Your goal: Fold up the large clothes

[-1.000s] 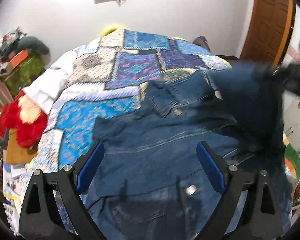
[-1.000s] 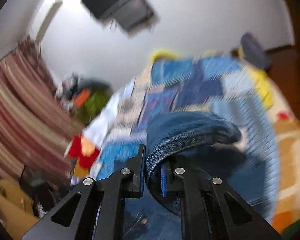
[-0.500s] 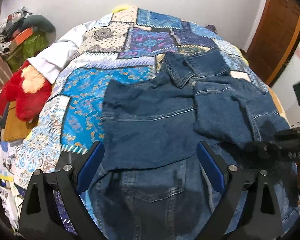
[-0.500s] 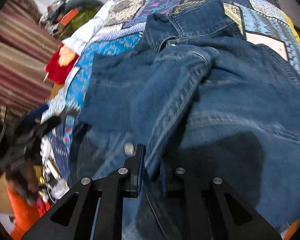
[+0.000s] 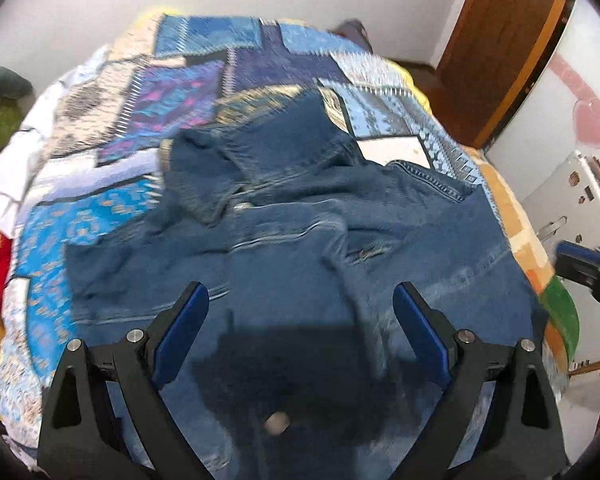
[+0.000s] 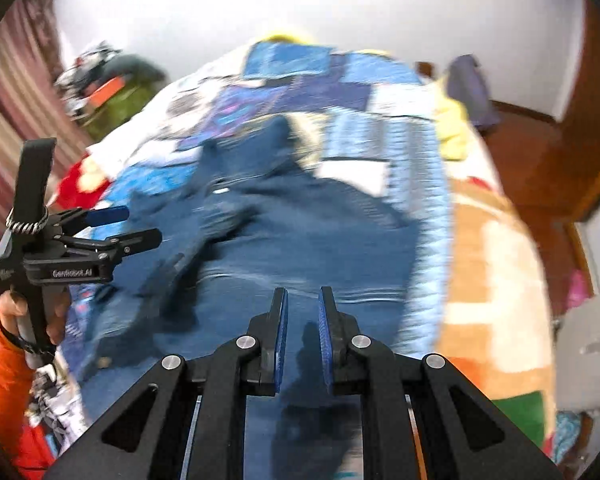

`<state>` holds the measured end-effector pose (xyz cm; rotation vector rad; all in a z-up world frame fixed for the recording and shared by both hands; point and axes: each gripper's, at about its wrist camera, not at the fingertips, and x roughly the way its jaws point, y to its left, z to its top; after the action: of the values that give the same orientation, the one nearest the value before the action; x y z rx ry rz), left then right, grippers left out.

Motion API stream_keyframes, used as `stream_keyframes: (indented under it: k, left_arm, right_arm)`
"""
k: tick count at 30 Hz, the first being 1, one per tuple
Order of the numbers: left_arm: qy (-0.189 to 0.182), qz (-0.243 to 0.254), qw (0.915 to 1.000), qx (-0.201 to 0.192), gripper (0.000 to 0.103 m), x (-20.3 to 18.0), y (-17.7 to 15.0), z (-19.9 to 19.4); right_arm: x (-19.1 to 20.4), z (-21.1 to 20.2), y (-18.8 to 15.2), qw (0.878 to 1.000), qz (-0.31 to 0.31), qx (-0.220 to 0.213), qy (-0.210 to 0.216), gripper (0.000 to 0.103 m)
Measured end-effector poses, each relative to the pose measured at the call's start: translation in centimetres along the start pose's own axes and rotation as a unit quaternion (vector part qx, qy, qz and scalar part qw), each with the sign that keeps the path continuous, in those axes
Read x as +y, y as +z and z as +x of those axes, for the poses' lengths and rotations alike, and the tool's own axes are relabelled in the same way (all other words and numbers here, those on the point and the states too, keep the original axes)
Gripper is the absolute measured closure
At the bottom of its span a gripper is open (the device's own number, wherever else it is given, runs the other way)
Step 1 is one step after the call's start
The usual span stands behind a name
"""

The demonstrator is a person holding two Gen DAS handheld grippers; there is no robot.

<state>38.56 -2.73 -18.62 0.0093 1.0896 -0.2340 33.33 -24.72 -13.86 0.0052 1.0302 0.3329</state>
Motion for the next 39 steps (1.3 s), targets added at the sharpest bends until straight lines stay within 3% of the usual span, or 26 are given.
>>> stream_keyframes:
  k: [3,5,7,10,13,17,21,25,28,32,39]
  left_arm:
    - [0.009,0.000,0.9996,0.028,0.015,-1.2,1.5,3.7]
    - [0.032,-0.002,0.9983,0.049,0.034,-1.5,2.2,5.9]
    - [0.047,-0.013,0.9965,0.068,0.042,-1.3,2.8,8.0]
    - [0.063,-0.012,0.9960,0.062,0.048,-1.5,3.1,8.9]
    - [0.061,0.012,0.9973,0.039,0.085,-2.4,3.4,7.6]
    - [0.053,0.035,0.9975,-0.033,0.088,-3.5,4.9,2.6]
    - [0.034,0.043,0.9903,-0.127,0.090,-3.7,7.2,-4.7]
    - [0.029,0.039,0.9728,-0.226,0.090,-2.3,8.6,-12.1]
    - [0.045,0.032,0.9625,-0.266,0.090,-0.2,8.3,-15.0]
    - [0.070,0.013,0.9633,-0.259,0.090,3.8,6.3,-14.7]
    - [0.086,-0.053,0.9844,-0.144,0.090,12.8,-0.5,-6.8]
  right_arm:
    - [-3.1,-0.1,-0.6,1.000,0.029,0.004,-0.008,0.092]
    - [-5.2,0.5,-1.3,0.998,0.053,0.016,-0.007,0.092]
    - [-6.4,1.3,-1.9,0.997,0.070,0.026,-0.004,0.092]
    - [-7.9,2.8,-3.0,0.995,0.086,0.044,0.000,0.092]
    - [-8.3,4.0,-3.5,0.994,0.092,0.054,-0.002,0.092]
    - [-8.6,4.8,-3.1,0.994,0.097,0.055,0.005,0.092]
    - [-8.0,4.7,-1.9,0.995,0.094,0.041,0.007,0.092]
    - [-6.9,4.7,-0.2,0.995,0.090,0.031,0.006,0.092]
    - [-5.6,5.0,0.9,0.996,0.079,0.026,0.004,0.092]
    - [-3.7,6.4,1.7,0.998,0.054,0.034,-0.013,0.092]
    - [-0.9,10.4,0.8,0.993,-0.039,0.064,-0.096,0.092]
